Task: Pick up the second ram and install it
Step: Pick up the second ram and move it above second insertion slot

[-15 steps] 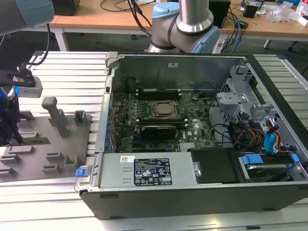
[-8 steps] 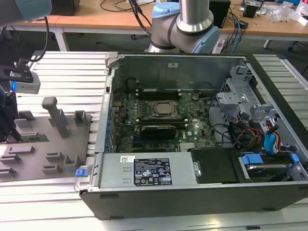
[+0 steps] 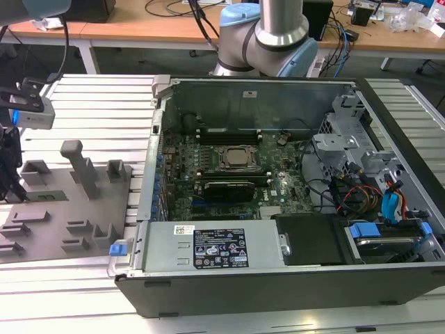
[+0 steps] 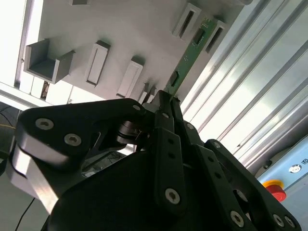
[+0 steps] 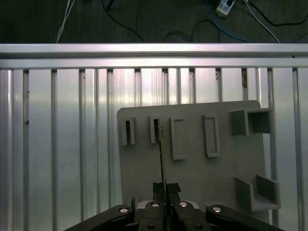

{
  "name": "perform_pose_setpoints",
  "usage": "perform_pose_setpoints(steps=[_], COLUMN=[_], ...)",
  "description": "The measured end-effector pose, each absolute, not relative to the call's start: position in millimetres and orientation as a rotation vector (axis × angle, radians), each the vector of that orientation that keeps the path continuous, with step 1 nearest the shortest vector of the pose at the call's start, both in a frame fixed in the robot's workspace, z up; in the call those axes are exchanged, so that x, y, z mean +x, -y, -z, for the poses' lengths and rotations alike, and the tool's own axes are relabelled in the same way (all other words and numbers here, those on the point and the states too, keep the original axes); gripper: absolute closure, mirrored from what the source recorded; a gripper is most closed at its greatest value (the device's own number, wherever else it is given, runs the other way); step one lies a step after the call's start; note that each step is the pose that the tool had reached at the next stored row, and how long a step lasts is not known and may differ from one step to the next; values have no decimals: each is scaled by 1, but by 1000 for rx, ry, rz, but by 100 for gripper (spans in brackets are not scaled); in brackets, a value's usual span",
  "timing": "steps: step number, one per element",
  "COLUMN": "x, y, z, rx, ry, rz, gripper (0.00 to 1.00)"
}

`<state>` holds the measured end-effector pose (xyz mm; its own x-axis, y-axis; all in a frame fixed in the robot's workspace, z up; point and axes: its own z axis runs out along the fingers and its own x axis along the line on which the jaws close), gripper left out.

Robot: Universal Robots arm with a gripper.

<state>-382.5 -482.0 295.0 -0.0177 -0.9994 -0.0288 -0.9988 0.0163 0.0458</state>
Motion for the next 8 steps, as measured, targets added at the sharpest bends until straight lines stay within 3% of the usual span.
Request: perform_pose_setpoints(steps=[8], x=[-382], y=[482], z=[-300], rx=[2194], ry=[2231], rz=[83], gripper=[86])
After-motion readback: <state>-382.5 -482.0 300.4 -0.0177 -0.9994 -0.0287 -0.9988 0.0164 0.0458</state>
